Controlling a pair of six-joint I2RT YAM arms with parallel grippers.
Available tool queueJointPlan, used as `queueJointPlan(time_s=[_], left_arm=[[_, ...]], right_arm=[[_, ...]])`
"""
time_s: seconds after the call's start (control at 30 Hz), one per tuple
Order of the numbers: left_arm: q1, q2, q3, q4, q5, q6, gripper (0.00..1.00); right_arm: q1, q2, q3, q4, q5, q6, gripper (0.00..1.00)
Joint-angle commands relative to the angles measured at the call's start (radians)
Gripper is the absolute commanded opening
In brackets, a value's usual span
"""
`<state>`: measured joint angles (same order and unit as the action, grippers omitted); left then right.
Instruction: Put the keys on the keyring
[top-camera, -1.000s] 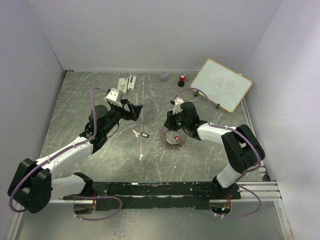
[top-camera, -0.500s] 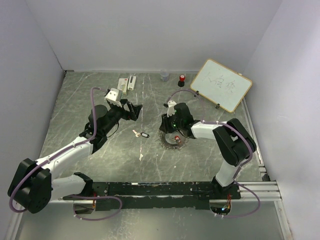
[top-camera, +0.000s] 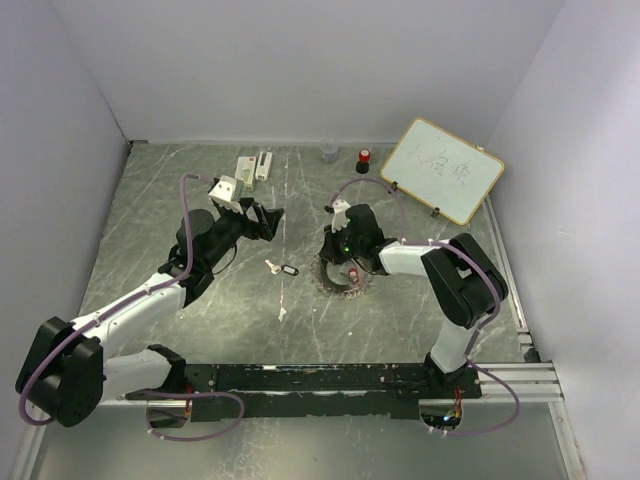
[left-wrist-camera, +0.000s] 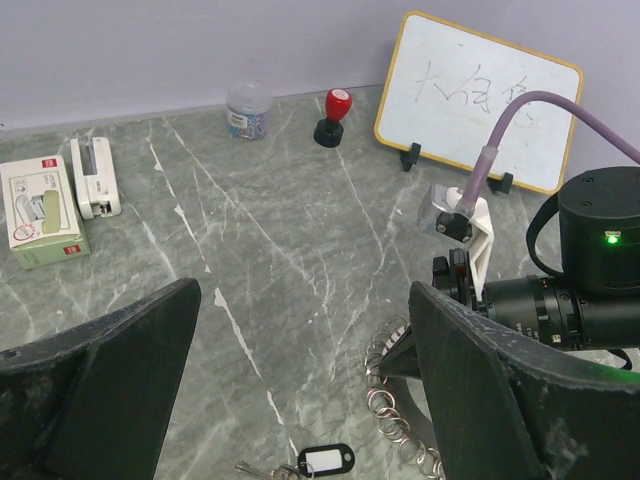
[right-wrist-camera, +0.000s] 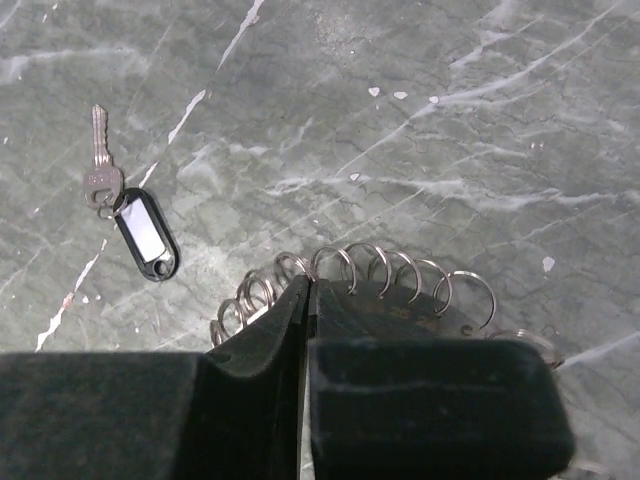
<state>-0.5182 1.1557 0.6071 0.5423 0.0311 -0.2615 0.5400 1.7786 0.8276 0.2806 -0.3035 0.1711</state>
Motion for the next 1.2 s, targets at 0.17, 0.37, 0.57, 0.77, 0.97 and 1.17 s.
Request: queueJointPlan(time_s=[0.17,0.37,0.57,0.77,0.97,1.17], left_arm=[[0.014,-0.021,-0.008,0.029,0.02,0.004,0.96],[0.018,-0.037,-0.013,0.029,0.024,-0.001,0.96],[0.019,-0.038,-0.012,0.035,0.03,-0.015,0.96],[0.023,-0.061,-0.012,0.028,0.041,-0.015,0.98],[0.026,-0.077,-0.01,0.012,0.031,-0.008,1.0],[0.032,-0.08,-0.005,0.0,0.035,-0.01,1.0]], right_arm=[[0.018,-0.29,-0.121,0.095,0.099,-0.005,0.0],[0.02,-0.392,-0.151,0.061,0.107,-0.015,0.0],[0.022,-0.294,-0.119,0.04,0.051,-0.022,0.88],[0.014,-0.291,-0.268,0.382,0.002,0.097,1.0],[-0.084,-0.221,-0.31,0.721,-0.282,0.365,0.48],[-0.071,-0.142,-0.135,0.341,-0.171,0.299,0.44]])
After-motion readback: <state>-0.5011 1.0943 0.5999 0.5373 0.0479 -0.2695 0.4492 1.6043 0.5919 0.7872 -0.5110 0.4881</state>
